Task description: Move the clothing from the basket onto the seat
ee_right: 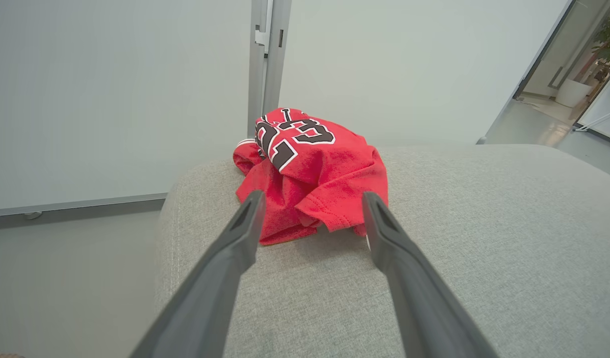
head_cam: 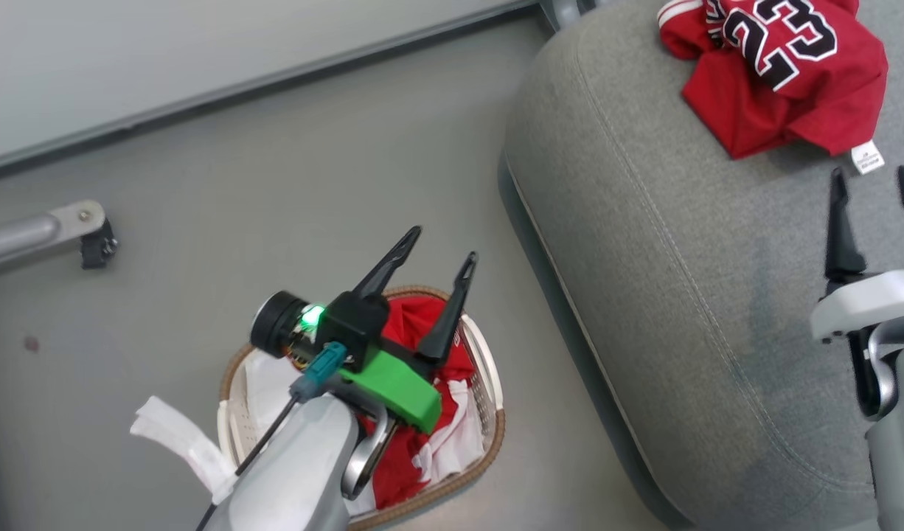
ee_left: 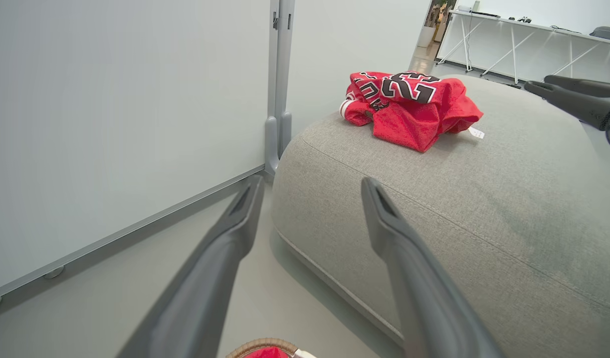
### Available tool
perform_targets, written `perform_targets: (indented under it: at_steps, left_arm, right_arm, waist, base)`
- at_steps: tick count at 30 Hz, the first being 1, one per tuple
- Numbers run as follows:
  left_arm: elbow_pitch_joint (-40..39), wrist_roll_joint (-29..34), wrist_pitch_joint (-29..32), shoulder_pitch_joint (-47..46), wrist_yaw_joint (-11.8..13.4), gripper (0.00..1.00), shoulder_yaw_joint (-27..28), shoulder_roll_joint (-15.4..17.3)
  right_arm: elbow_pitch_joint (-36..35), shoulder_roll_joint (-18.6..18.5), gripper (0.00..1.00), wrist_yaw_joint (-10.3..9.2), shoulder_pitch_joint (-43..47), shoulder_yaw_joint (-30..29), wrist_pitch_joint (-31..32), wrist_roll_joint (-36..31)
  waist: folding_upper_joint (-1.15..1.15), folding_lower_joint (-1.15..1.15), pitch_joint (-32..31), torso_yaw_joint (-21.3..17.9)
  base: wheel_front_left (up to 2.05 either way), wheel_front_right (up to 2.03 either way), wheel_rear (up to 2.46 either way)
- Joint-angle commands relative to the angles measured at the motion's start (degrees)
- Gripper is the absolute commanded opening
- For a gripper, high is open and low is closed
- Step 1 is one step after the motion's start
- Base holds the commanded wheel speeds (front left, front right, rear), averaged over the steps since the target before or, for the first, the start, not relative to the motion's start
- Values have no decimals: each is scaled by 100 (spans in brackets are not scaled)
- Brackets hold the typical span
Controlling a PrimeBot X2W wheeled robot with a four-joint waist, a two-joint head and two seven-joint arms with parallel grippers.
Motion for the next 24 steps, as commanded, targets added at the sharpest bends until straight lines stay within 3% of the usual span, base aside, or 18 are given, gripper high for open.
perform_targets:
  at_steps: [1, 13, 24]
  left_arm:
    - [28, 88, -5, 152, 8, 100, 157, -13]
    - [276, 414, -5, 1006, 205, 100, 1685, 11]
    - [356, 562, -5, 1796, 255, 100, 2950, -64]
  right_arm:
    - [-80, 21, 100, -8, 136, 88, -8, 12]
    - [-103, 348, 100, -8, 633, 893, -8, 110]
    - [138, 627, 100, -8, 1015, 1124, -9, 108]
  waist:
    - [0, 0, -555, 328]
    - [0, 0, -1063, 980]
    - [0, 0, -1436, 1312]
  base:
    - [0, 0, 0]
    - [0, 0, 0]
    - [0, 0, 0]
